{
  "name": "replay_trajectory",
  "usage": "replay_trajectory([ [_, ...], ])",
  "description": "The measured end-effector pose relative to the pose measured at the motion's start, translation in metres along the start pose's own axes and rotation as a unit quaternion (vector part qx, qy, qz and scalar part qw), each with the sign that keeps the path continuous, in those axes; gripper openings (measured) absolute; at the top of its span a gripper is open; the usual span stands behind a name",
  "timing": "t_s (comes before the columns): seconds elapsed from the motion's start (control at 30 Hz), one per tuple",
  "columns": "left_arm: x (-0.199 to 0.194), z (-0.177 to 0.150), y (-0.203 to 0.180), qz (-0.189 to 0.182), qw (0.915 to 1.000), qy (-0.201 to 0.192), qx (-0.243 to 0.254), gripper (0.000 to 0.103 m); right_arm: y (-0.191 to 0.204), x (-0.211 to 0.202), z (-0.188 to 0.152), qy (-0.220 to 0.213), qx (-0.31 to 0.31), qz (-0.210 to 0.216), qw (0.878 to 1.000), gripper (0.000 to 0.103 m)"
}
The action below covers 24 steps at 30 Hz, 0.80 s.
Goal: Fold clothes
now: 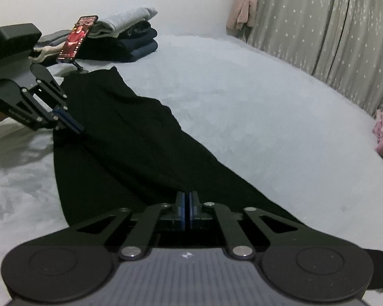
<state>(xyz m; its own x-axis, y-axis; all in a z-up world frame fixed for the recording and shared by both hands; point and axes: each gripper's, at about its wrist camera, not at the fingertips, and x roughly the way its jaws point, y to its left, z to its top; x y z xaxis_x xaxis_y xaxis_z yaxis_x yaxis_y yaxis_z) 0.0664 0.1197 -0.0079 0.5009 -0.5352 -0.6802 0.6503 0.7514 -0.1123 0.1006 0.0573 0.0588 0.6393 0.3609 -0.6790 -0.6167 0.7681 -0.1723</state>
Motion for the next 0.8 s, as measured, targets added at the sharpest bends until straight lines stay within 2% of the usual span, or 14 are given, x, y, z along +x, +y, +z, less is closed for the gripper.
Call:
replay_trajectory([
  [0.17, -0.010, -0.003, -0.002, -0.009, 0.9998, -0.014, 0.008, 0.000, 0.009, -0.011, -0.001, 0.016, -0.027, 0.017, 0.999, 0.000],
  [0.63, -0.023, -0.011, -0.013, -0.021, 0.9993, -0.006, 0.031, 0.000, 0.039, -0.032, -0.006, 0.033, -0.077, 0.033, 0.996, 0.000],
  [0.73, -0.023, -0.015, -0.016, -0.030, 0.9988, 0.008, 0.038, 0.000, 0.045, -0.026, -0.006, 0.031, -0.089, 0.015, 0.995, 0.001],
  [0.8, -0.022, -0.017, -0.018, -0.025, 0.9987, 0.014, 0.041, 0.000, 0.048, -0.021, -0.005, 0.030, -0.097, 0.007, 0.995, 0.007],
])
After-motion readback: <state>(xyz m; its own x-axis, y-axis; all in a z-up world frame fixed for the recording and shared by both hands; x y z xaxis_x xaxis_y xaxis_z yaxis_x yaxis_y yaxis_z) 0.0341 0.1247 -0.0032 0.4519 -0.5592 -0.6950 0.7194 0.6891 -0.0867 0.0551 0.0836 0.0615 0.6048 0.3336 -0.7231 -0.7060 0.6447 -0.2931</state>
